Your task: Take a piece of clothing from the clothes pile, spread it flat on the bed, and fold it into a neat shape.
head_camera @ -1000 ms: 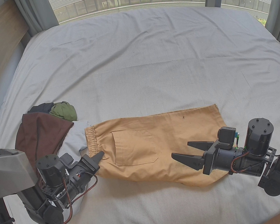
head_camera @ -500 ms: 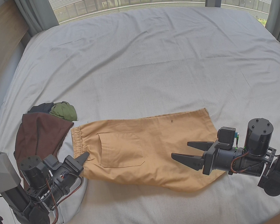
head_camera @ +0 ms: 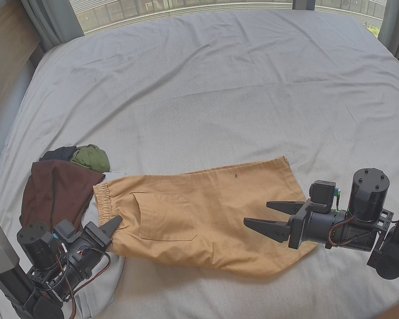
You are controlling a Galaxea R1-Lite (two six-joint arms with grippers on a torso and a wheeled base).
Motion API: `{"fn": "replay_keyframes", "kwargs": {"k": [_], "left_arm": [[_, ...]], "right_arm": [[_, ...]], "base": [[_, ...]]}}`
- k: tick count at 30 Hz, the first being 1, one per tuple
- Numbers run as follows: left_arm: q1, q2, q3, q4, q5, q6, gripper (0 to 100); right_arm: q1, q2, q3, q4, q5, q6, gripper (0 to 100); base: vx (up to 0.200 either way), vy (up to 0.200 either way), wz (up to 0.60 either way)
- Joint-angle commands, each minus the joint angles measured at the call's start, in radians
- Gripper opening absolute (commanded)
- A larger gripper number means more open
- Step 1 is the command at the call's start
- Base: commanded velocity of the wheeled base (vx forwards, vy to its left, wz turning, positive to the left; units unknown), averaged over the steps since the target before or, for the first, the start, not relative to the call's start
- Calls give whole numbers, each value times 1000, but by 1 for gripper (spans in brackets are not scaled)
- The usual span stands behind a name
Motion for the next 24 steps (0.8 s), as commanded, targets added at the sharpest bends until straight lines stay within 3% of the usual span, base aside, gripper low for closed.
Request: {"fn": "replay_keyframes", "kwargs": {"k": [1, 8, 24], "left_arm": [[-57, -7, -8, 0, 1, 37, 0], [-167, 3, -30, 0, 8, 61, 0], [-255, 42, -151, 2, 14, 101, 0]], "right_arm": [[-9, -5, -2, 0, 0, -1, 100], [-12, -7, -2, -2, 0, 1, 100], [-37, -24, -3, -2, 0, -1, 100]], "base": [[0, 0, 0], [0, 0, 0], [0, 0, 0]]}}
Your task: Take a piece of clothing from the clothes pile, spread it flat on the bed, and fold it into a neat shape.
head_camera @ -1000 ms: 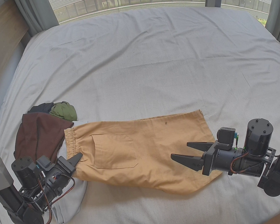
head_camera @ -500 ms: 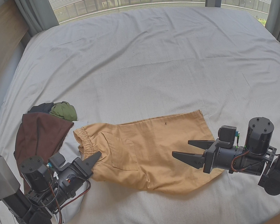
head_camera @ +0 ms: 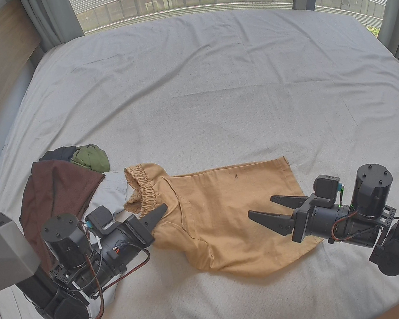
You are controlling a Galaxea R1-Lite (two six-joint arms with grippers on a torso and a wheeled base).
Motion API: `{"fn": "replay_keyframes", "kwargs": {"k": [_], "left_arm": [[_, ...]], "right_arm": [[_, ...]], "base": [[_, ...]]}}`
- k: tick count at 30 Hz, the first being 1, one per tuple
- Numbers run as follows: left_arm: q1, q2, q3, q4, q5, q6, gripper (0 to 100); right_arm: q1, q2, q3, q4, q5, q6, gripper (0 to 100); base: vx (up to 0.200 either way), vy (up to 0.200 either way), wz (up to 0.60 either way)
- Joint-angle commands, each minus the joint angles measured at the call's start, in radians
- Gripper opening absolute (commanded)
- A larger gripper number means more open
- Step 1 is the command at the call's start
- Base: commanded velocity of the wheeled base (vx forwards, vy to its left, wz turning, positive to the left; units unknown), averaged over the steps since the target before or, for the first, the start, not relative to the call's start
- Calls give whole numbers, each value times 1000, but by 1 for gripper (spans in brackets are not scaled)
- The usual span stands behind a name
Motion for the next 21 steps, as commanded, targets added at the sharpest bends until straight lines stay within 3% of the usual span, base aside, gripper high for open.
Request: {"fn": "replay_keyframes", "kwargs": {"k": [1, 21], "left_arm": [[-29, 28, -33, 0, 1, 21, 0], [-141, 103, -141, 0, 39, 41, 0]], "right_arm": [[-12, -14, 0, 0, 0, 0, 100], [-66, -26, -8, 0, 0, 2, 100]], "base": [[0, 0, 0], [0, 0, 0]]}}
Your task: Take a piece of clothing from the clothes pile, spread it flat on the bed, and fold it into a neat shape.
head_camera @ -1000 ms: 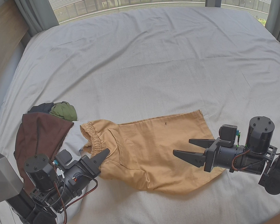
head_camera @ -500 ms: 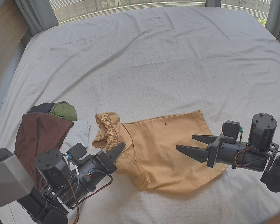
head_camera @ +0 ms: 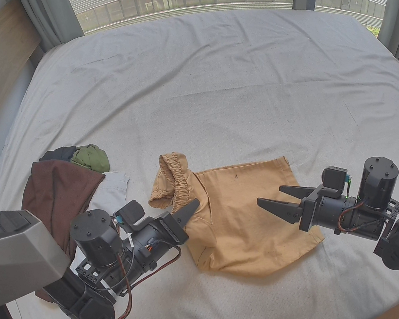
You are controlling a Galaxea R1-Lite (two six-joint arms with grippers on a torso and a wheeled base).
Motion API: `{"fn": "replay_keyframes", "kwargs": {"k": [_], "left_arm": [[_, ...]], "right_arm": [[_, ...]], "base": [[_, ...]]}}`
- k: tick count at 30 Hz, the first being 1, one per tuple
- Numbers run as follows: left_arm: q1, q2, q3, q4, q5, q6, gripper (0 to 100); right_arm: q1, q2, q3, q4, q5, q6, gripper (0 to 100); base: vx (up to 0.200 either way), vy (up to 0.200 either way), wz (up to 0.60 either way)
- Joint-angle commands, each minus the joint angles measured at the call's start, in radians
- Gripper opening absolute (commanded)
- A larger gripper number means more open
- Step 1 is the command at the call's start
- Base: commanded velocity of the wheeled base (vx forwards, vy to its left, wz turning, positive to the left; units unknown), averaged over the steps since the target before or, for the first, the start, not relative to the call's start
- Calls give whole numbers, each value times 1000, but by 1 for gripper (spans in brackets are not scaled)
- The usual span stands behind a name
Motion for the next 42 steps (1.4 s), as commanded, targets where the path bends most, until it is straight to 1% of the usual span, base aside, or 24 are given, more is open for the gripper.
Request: {"fn": "replay_keyframes", "kwargs": {"k": [1, 3, 9, 15, 17, 20, 23, 26, 27, 30, 34, 42], "left_arm": [[-23, 27, -24, -1, 1, -1, 0], [-34, 37, -32, -1, 2, -1, 0], [-70, 80, -112, -1, 35, -4, 0], [-104, 97, -167, 1, 32, -15, 0], [-106, 99, -170, 1, 32, -17, 0], [-121, 126, -199, 1, 30, -17, 0], [-130, 142, -216, 1, 26, -18, 0], [-152, 183, -274, 1, 26, -29, 0], [-152, 183, -274, 1, 26, -29, 0], [-172, 197, -309, 2, 24, -63, 0], [-185, 197, -325, 2, 21, -86, 0], [-213, 217, -345, 4, 21, -112, 0]], "right_arm": [[-22, -3, -13, -1, 0, 1, 100], [-33, -4, -22, -1, 0, 1, 100], [-78, -16, -53, 1, 0, 6, 100], [-147, -12, -86, 4, 0, 10, 100], [-150, -12, -88, 4, 0, 10, 100], [-179, -15, -94, 1, 5, 12, 100], [-185, -16, -94, 1, 6, 12, 100], [-200, -16, -111, 4, 6, 12, 100], [-200, -16, -111, 4, 6, 12, 100], [-222, -15, -114, 6, 6, 12, 100], [-237, -13, -126, 6, 5, 12, 100], [-237, -13, -129, 6, 5, 12, 100]], "base": [[0, 0, 0], [0, 0, 0], [0, 0, 0], [0, 0, 0], [0, 0, 0], [0, 0, 0], [0, 0, 0], [0, 0, 0], [0, 0, 0], [0, 0, 0], [0, 0, 0], [0, 0, 0]]}}
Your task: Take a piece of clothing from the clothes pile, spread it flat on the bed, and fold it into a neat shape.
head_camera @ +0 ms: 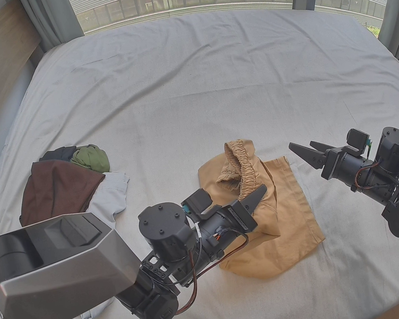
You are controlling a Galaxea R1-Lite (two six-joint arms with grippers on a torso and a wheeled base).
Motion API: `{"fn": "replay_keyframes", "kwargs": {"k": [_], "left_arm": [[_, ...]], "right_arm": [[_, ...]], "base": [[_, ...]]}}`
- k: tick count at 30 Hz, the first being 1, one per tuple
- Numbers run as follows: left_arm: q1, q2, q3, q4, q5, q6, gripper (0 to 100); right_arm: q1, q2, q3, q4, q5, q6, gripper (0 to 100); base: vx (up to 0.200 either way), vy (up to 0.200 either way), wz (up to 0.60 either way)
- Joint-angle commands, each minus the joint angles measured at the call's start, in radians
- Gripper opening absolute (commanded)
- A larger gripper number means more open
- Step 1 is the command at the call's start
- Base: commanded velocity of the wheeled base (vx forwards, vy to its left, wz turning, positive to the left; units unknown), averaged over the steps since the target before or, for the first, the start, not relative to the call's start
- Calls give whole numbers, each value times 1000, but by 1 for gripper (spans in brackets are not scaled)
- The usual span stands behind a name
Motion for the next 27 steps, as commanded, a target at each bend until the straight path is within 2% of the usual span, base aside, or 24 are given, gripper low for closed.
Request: {"fn": "replay_keyframes", "kwargs": {"k": [1, 15, 16, 22, 27], "left_arm": [[-13, 23, -11, 1, 1, 0, 0], [-8, 76, -32, 4, 3, 3, 0], [-7, 76, -29, 4, 3, 4, 100], [-10, 104, -21, 4, 12, 13, 100], [0, 113, 0, 1, 40, 64, 100]], "right_arm": [[-1, 2, -1, -1, 0, 0, 100], [-4, -1, -7, -1, 0, 0, 100], [-4, -1, -7, -1, 0, 0, 100], [-4, 0, -6, -1, 0, 0, 100], [-4, 2, -3, -1, 0, 0, 100]], "base": [[0, 0, 0], [0, 0, 0], [0, 0, 0], [0, 0, 0], [0, 0, 0]]}}
